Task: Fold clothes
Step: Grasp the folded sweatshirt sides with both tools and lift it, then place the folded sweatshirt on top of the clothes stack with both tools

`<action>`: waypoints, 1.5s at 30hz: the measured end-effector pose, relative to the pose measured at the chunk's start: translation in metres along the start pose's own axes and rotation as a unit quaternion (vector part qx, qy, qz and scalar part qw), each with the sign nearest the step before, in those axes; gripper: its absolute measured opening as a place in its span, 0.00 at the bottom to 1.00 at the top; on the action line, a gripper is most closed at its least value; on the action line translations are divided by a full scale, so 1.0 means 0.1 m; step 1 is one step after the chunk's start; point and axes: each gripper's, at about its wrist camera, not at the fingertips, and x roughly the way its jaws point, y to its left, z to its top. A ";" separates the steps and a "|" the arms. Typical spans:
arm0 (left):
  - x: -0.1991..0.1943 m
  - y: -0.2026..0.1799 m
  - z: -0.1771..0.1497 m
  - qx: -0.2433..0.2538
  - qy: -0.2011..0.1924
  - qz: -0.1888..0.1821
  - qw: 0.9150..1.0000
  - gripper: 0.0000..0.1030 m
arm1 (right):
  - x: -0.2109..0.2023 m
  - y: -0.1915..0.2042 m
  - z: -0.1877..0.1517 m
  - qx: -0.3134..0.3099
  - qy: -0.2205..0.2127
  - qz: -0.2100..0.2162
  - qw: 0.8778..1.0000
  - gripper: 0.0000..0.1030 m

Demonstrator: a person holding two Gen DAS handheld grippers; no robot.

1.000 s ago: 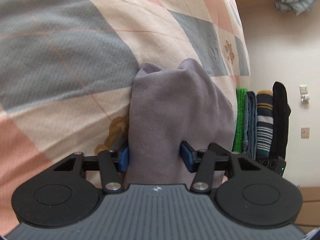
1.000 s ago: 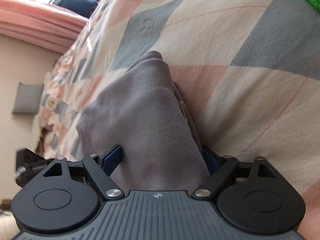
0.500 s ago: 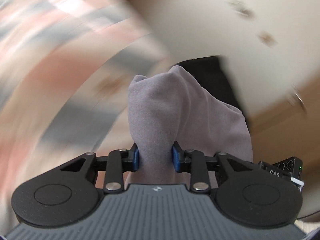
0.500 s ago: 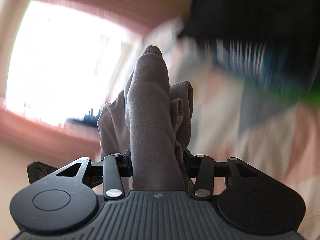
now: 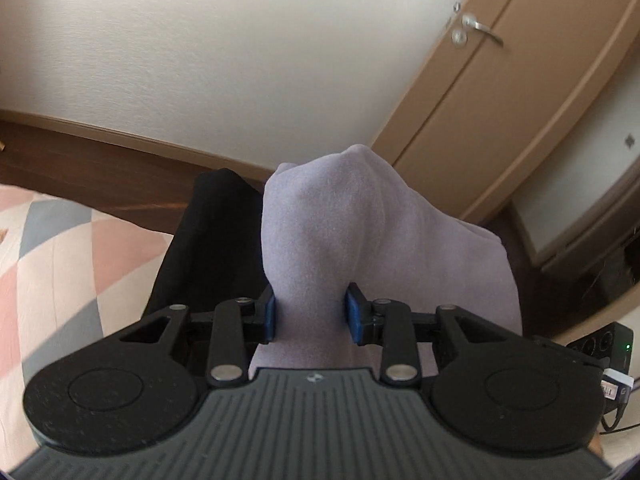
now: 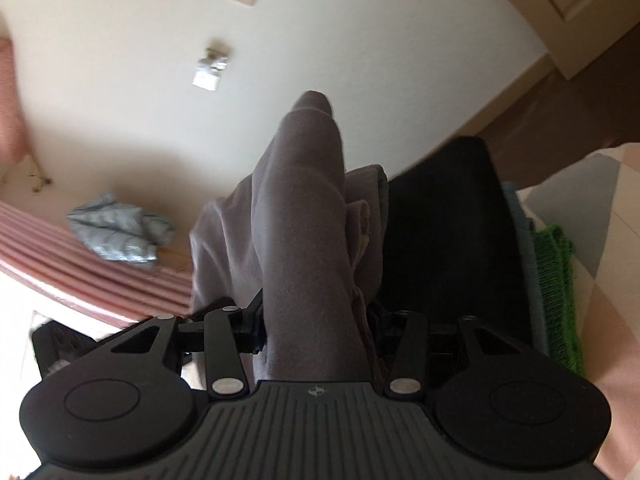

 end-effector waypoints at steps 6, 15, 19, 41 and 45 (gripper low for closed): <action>0.42 0.17 -0.10 0.005 0.021 0.024 0.999 0.35 | 0.11 -0.03 0.11 -0.096 0.010 -0.036 0.995 0.57; -0.22 -0.14 -0.24 0.003 -0.140 0.114 0.984 0.21 | -0.33 0.58 0.16 -0.439 -0.040 -0.053 0.896 0.77; -0.04 -0.39 -0.41 0.026 -0.164 0.093 0.982 0.18 | -0.24 0.62 -0.06 -0.586 -0.025 0.021 0.810 0.94; 0.35 -0.25 -0.35 0.003 -0.174 0.147 0.974 0.20 | 0.09 0.33 -0.02 -0.608 0.037 0.014 0.793 0.97; -0.13 -0.54 -0.55 -0.048 -0.162 0.197 0.966 0.26 | -0.23 0.62 0.08 -0.573 0.042 0.008 0.818 0.97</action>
